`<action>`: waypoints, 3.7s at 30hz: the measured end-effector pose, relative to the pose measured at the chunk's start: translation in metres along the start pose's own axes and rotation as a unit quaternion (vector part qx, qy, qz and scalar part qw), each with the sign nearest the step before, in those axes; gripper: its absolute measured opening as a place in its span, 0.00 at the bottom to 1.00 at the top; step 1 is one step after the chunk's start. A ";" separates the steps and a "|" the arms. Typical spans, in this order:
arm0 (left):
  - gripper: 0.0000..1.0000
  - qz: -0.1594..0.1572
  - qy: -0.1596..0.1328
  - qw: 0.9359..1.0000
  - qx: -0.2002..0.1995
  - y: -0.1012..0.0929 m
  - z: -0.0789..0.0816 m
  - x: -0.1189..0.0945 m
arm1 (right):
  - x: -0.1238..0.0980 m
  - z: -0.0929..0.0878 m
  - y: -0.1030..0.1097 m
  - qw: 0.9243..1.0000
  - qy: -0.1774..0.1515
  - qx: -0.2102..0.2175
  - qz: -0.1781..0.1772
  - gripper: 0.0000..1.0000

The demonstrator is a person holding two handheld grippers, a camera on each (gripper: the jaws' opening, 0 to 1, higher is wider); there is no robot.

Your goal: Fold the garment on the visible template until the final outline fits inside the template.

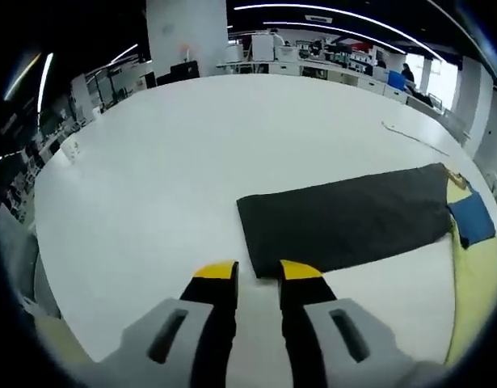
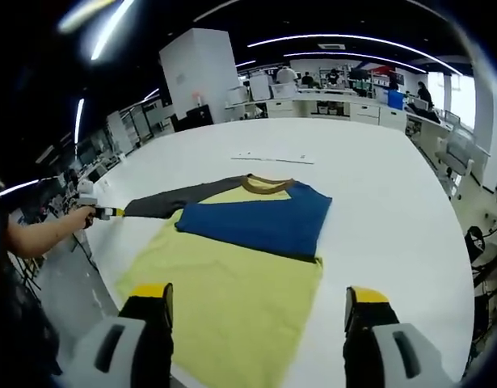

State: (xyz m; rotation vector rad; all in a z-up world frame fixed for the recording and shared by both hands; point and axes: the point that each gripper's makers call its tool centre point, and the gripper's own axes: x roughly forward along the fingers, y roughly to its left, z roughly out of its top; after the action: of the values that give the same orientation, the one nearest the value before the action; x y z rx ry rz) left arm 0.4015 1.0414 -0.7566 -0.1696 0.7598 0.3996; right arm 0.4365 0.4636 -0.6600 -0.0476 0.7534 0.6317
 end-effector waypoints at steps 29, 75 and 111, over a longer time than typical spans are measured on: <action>0.02 -0.005 0.005 0.994 -0.107 -0.012 0.005 0.003 | -0.003 -0.005 -0.002 1.000 0.005 -0.006 -0.006 0.91; 0.01 -0.147 -0.043 0.988 -0.005 -0.165 0.084 -0.024 | -0.001 -0.022 0.010 0.999 0.019 -0.009 0.024 0.93; 0.01 -0.260 -0.047 0.964 0.033 -0.297 0.112 -0.050 | 0.005 -0.032 0.009 0.999 0.033 -0.015 0.039 0.94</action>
State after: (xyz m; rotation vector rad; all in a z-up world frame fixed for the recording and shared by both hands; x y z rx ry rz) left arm 0.5626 0.7886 -0.6396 -0.2763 0.6056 -0.1174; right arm 0.4146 0.4654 -0.6849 -0.0663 0.8122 0.7175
